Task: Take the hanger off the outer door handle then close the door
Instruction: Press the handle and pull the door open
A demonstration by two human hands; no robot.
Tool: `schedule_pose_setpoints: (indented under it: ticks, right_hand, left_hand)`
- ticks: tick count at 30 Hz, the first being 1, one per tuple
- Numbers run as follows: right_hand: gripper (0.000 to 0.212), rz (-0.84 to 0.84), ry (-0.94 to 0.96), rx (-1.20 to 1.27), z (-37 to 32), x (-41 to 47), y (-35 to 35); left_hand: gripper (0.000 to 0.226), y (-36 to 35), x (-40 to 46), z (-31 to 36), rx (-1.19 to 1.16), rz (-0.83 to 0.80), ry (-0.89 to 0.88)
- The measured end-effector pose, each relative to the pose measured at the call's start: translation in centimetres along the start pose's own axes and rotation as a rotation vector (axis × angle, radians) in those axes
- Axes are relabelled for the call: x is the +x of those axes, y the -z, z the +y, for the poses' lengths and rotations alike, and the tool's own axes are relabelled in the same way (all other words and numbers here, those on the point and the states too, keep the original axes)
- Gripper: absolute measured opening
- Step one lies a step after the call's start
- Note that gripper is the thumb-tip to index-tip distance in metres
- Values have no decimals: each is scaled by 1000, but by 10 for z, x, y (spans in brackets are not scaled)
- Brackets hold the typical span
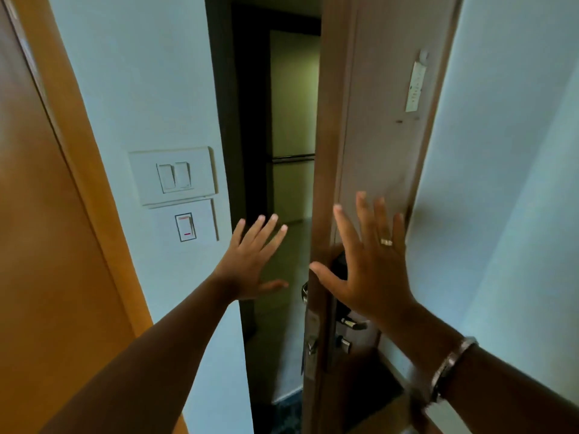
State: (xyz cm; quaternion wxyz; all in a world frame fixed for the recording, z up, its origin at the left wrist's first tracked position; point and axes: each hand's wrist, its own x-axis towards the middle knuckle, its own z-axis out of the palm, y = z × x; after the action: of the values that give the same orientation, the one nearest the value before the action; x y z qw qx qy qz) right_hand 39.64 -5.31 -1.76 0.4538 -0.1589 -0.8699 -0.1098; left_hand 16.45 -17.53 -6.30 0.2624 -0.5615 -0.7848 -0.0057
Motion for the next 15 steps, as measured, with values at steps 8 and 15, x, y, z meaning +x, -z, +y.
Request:
schedule_pose_setpoints:
  ticks: [8, 15]
  right_hand:
    - [97, 89, 45, -292, 3, 33, 44]
    - [100, 79, -36, -475, 37, 35, 64]
  left_hand:
    - [113, -33, 30, 55, -151, -161, -239]
    - [125, -52, 62, 129, -211, -170, -511]
